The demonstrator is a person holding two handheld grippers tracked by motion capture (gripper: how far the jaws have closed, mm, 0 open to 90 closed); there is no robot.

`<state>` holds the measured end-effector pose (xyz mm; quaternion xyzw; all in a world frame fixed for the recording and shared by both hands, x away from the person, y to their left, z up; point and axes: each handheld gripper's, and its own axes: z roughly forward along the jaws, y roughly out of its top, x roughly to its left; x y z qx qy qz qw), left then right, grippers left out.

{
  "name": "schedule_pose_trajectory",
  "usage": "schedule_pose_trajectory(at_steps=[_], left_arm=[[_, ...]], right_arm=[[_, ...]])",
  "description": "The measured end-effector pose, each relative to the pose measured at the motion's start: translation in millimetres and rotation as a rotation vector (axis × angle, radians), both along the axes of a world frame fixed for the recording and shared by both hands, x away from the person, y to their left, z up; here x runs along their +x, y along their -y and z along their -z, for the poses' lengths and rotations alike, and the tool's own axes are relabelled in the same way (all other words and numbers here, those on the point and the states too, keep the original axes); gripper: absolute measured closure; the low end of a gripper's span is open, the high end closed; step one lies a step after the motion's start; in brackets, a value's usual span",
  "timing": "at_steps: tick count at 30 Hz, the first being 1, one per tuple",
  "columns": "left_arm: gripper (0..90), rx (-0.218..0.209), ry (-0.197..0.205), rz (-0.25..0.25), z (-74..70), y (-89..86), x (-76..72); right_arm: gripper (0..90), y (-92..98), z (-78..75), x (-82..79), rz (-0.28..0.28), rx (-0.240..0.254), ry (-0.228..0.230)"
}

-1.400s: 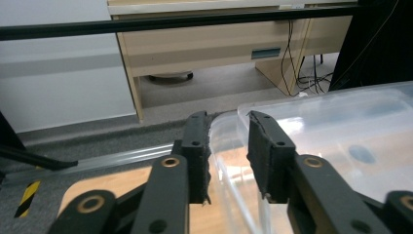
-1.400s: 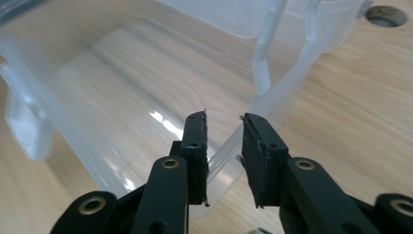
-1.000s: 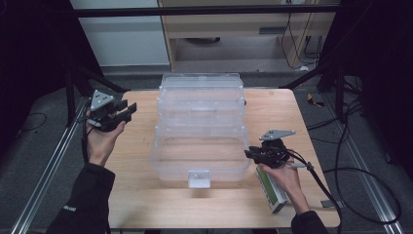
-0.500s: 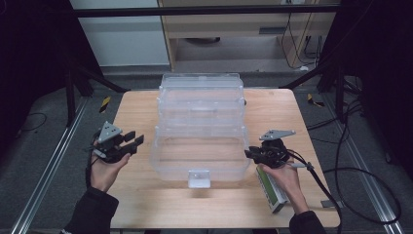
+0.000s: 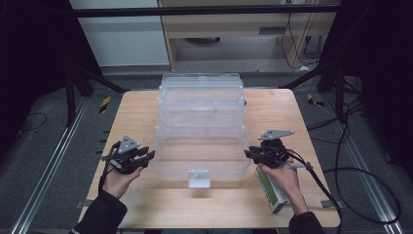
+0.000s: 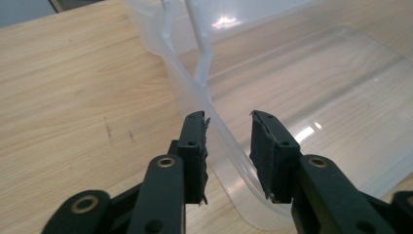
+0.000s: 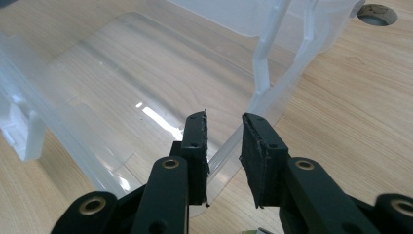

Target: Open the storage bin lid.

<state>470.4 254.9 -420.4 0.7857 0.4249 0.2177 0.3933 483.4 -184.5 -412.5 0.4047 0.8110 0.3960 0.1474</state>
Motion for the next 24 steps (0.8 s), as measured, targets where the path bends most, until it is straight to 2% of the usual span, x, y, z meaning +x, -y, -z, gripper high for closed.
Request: schedule_pose_trajectory(at_steps=[8,13,17,21,24], left_arm=[[70.9,0.005,0.006,-0.004,-0.1,2.1,-1.4],[70.5,-0.009,0.008,0.002,0.8,0.5,-0.2],[68.5,-0.007,0.010,0.008,2.1,0.5,0.8],[67.5,0.016,0.014,0.007,0.7,1.5,0.6],[66.3,0.017,0.013,0.001,0.5,1.6,1.0]], right_arm=[[72.2,-0.1,-0.7,0.8,-0.001,-0.003,-0.004],[71.6,-1.4,-1.8,1.5,0.005,-0.015,-0.009],[65.1,-0.5,-6.0,0.8,0.012,-0.035,0.026],[59.6,3.8,-14.3,-1.9,0.017,-0.009,0.035],[56.7,6.9,-19.8,-4.2,0.026,0.000,0.038]])
